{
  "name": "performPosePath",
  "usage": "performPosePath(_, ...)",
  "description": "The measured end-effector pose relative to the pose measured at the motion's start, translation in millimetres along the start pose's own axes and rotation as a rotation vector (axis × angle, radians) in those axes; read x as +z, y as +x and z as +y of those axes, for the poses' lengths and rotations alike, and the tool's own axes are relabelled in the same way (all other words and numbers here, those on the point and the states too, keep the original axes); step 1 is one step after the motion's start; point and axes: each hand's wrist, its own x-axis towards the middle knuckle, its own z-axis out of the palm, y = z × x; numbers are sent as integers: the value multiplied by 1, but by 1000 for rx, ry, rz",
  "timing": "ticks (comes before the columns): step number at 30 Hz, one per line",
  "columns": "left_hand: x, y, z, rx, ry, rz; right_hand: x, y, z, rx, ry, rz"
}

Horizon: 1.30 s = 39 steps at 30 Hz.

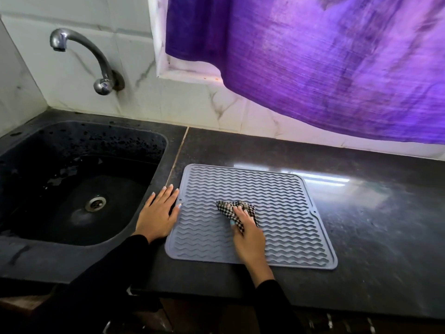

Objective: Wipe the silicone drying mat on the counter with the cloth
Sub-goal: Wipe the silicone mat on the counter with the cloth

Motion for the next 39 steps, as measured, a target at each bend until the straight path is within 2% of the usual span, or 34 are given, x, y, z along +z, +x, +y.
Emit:
performPosePath(4, -2, -1, 2, -11, -12, 3, -21, 10, 5, 170, 490, 91)
performPosePath(6, -3, -3, 3, -8, -10, 1, -31, 10, 9, 312, 505, 236)
performPosePath(8, -4, -4, 4, -10, -13, 13, -39, 3, 2, 357, 541, 264)
performPosePath(10, -4, -3, 5, -9, -13, 16, -35, -10, -9, 210, 354, 193)
performPosePath(12, -4, -3, 4, -10, -17, 17, -11, -31, -29, 80, 138, 55)
performPosePath(13, -4, -2, 4, -10, -17, 18, 5, -41, -35, 42, -14, 42)
performPosePath(15, -3, -2, 3, -7, -2, 18, 32, -53, -36, -87, -206, 116)
performPosePath(16, -3, -2, 4, -7, 7, 20, 37, -54, -33, -102, -239, 119)
performPosePath(19, -3, -3, 5, -15, 19, 23, 30, -44, -29, -98, -197, -23)
performPosePath(22, -4, -2, 6, -12, 27, 23, 23, -39, -29, -150, -160, -60)
performPosePath(24, -4, -2, 7, -11, 25, 21, 19, -36, -31, -119, -75, -100)
performPosePath(26, -4, -2, 5, -7, 26, 13, 13, -32, -32, -29, 114, -105)
performPosePath(29, -6, -4, 3, 4, 0, 2, -12, -19, -36, 298, 626, -102)
performPosePath(31, -5, -4, 3, 8, -31, 17, -41, -8, -33, 489, 888, 25)
performPosePath(32, -5, -4, 3, 9, -49, 32, -55, -5, -29, 512, 932, 131)
performPosePath(33, -5, -4, 3, 10, -62, 44, -67, -3, -27, 486, 899, 239)
performPosePath(35, -4, -4, 3, 9, -70, 47, -81, -4, -17, 309, 538, 381)
performPosePath(37, -3, -4, 2, 10, -66, 46, -75, -8, -1, 209, 166, 369)
performPosePath(39, -3, -3, 2, 11, -59, 47, -55, -11, 15, 231, -50, 219)
